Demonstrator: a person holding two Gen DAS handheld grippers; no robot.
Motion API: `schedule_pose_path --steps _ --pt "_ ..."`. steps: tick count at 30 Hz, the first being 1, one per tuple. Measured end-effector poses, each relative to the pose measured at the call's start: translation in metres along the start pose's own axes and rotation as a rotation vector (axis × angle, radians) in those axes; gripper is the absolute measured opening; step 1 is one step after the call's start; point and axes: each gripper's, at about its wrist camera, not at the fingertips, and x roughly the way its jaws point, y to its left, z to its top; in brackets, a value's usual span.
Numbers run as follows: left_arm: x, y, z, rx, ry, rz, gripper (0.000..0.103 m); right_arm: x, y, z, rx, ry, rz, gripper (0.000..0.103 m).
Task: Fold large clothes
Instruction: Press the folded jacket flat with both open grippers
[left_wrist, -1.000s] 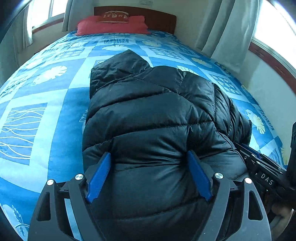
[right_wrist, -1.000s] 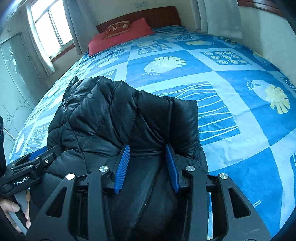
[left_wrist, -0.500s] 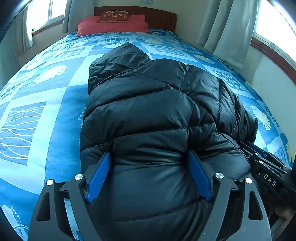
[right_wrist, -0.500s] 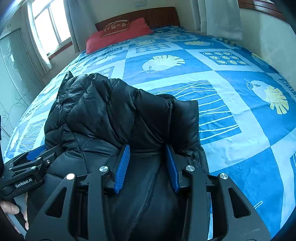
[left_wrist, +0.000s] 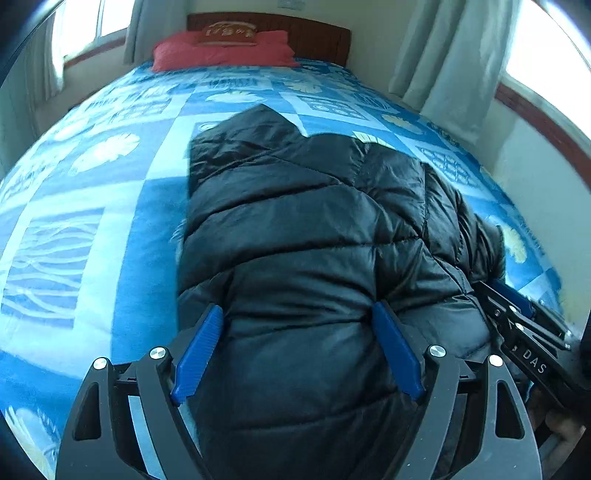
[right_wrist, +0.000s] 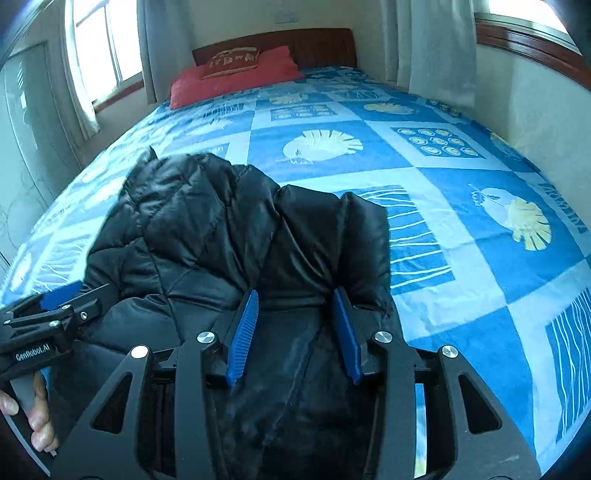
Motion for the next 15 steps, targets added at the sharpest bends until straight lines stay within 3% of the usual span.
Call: schedule_pose_path --steps 7,10,15 --pt "-0.043 0.060 -0.014 -0.289 -0.018 -0.098 0.081 -0.042 -0.026 -0.002 0.140 -0.035 0.043 0.071" --pt "-0.041 0.072 -0.025 -0.357 -0.012 -0.137 0.081 -0.032 -0.039 -0.007 0.203 0.011 0.064 0.076" --pt "-0.019 0.081 -0.048 -0.471 0.056 -0.269 0.083 0.001 -0.055 -0.023 0.297 0.108 0.112 0.087"
